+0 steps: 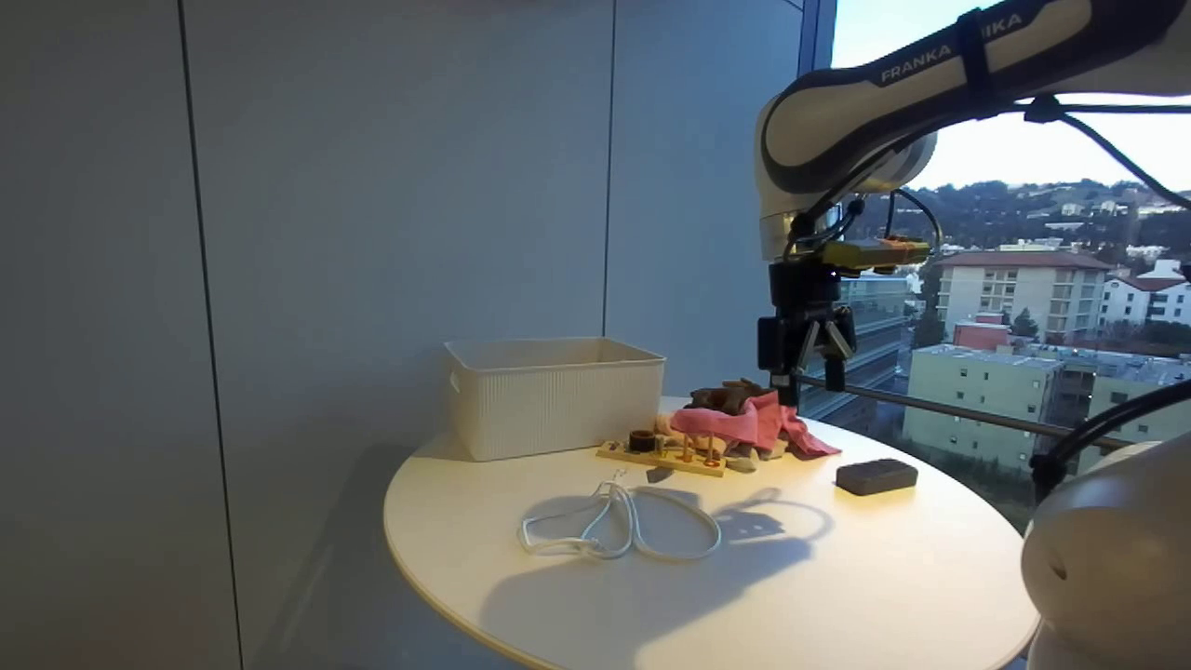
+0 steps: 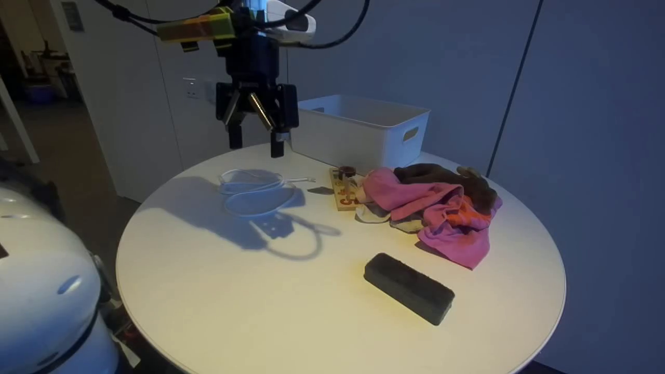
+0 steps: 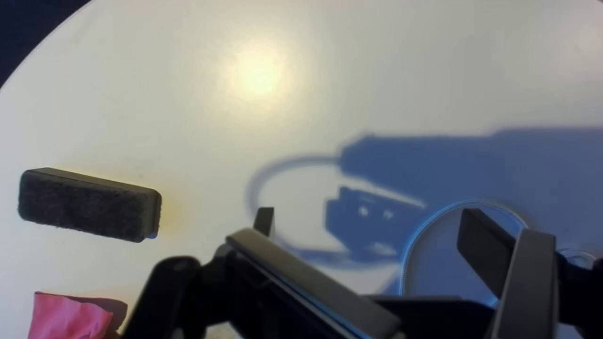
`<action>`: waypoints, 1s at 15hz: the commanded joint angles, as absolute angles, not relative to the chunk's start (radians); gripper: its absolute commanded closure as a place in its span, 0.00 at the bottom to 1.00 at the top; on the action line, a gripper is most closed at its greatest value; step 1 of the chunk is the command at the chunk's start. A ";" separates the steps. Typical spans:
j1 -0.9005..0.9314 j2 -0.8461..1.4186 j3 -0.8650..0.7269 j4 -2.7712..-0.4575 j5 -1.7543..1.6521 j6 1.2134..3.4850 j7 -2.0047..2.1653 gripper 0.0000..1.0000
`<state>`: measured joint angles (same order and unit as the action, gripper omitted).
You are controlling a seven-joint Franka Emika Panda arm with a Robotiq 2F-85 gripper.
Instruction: Move the ends of the shoelace to either side
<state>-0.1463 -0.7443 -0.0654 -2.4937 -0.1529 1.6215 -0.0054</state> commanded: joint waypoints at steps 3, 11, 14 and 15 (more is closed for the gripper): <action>-0.133 -0.744 -0.075 -2.492 -0.158 1.618 0.002 0.00; -0.135 -0.719 -0.086 -2.477 -0.140 1.605 0.004 0.00; -0.098 -0.669 -0.064 -2.465 -0.086 1.623 0.015 0.00; -0.080 -0.660 -0.050 -2.466 -0.067 1.643 0.019 0.00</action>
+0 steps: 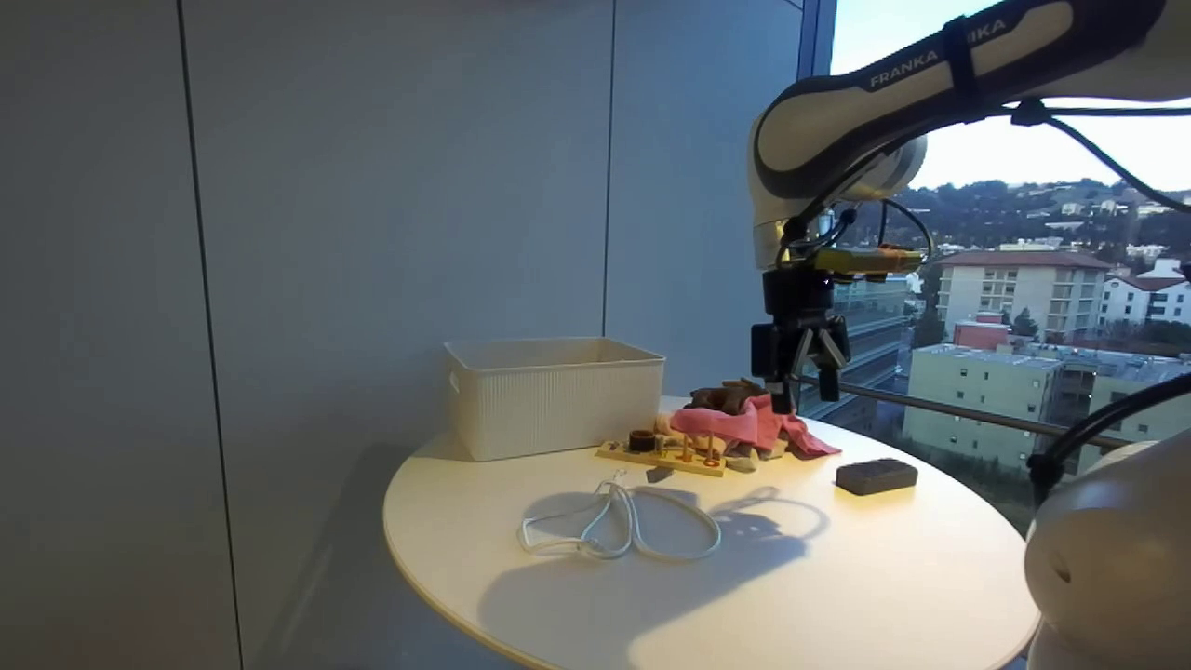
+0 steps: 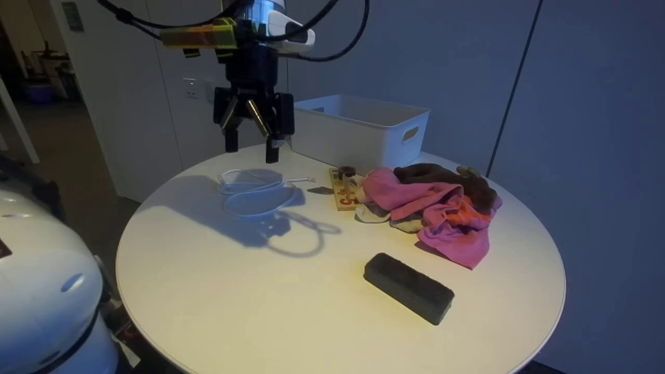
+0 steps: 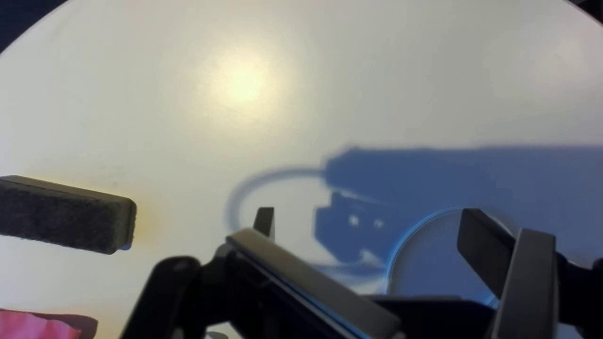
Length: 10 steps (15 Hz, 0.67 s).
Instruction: Move the ends of the shoelace to either side
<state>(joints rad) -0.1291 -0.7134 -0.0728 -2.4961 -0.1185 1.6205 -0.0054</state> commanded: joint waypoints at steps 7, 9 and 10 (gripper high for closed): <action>0.022 -0.535 0.102 -2.435 -0.029 1.905 0.116 0.00; 0.053 -0.485 0.117 -2.434 -0.079 1.953 0.031 0.00; 0.072 -0.463 0.112 -2.441 -0.074 1.969 -0.010 0.00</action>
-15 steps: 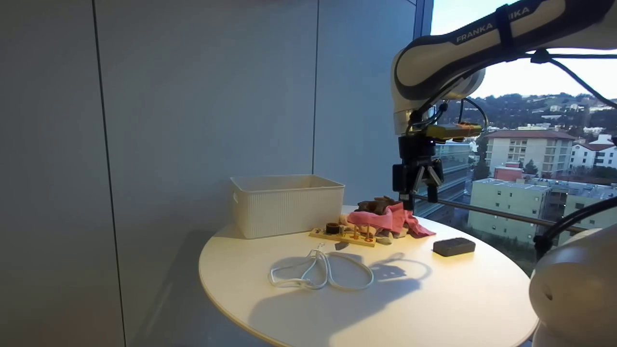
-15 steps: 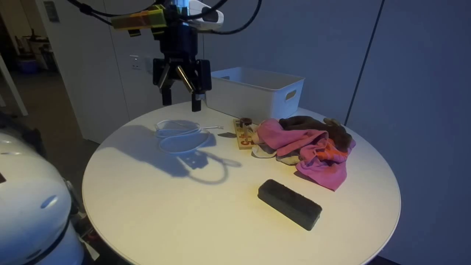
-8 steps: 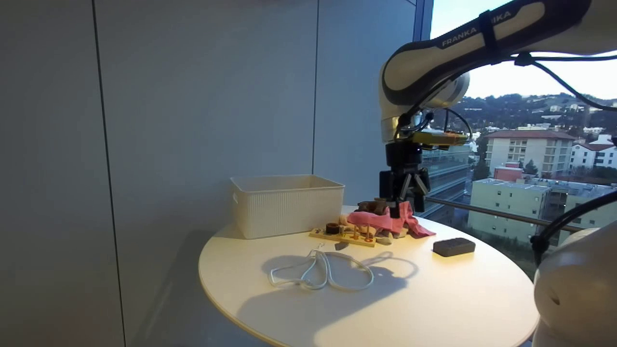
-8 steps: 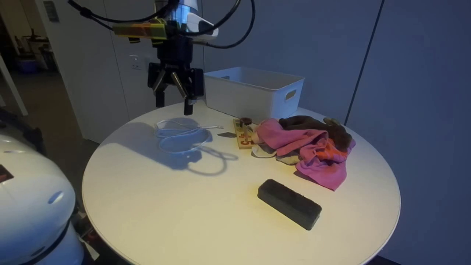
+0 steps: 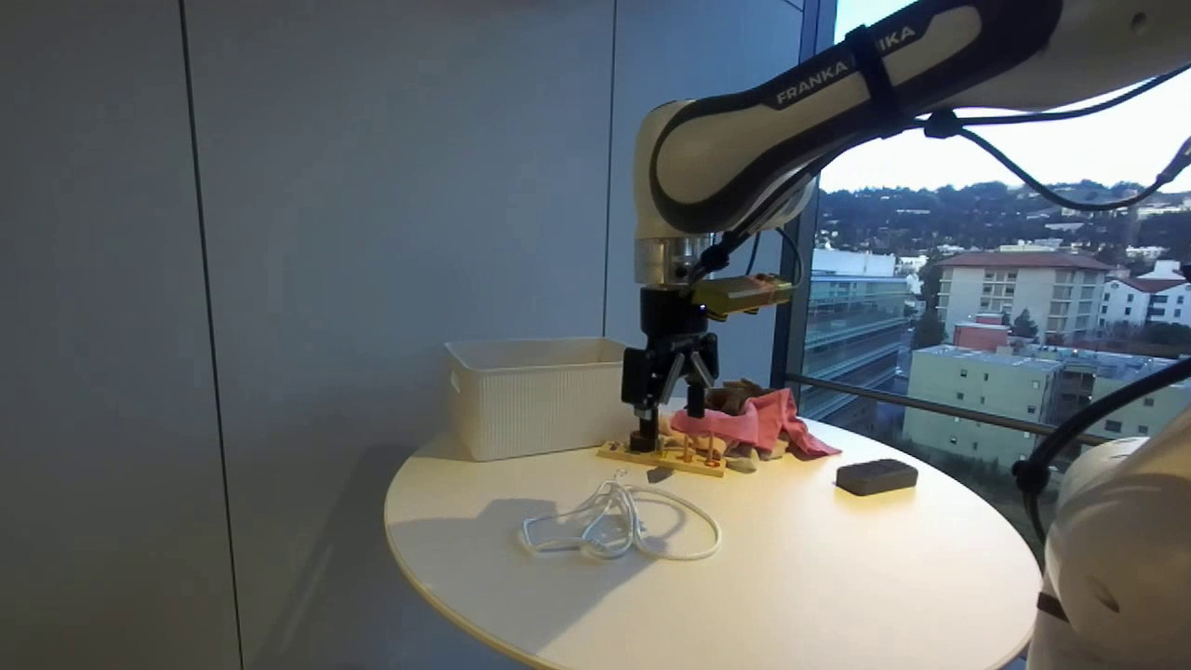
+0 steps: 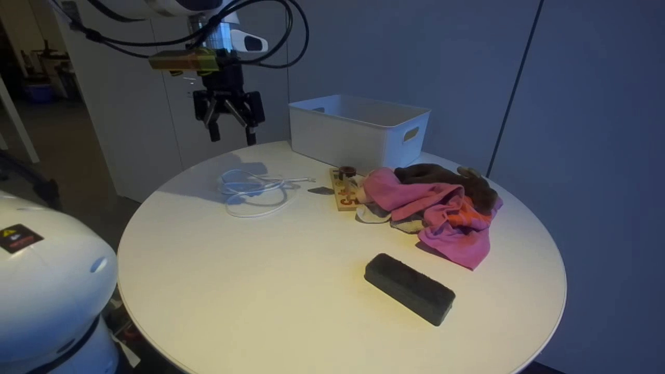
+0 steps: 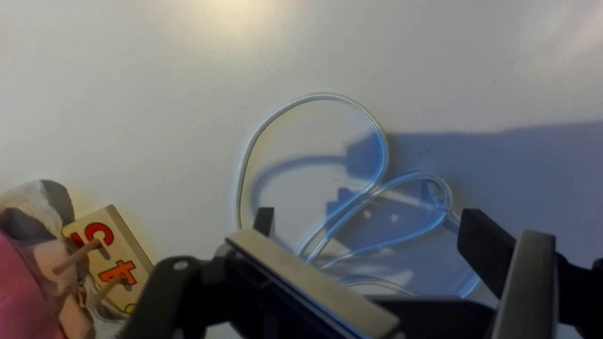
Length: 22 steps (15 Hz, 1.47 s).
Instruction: Move the ends of the shoelace to either side
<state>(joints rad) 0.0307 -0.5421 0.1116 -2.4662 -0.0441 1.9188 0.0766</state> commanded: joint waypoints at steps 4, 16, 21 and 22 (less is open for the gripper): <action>0.131 -0.395 0.092 -2.470 -0.055 2.018 -0.185 0.00; 0.254 -0.212 0.130 -2.488 -0.096 2.148 -0.629 0.00; 0.267 -0.191 0.182 -2.448 -0.248 2.160 -0.702 0.00; 0.267 -0.199 0.190 -2.439 -0.285 2.154 -0.714 0.00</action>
<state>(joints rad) 0.2626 -0.1944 0.1679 -2.4779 -0.1994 2.1569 -0.6667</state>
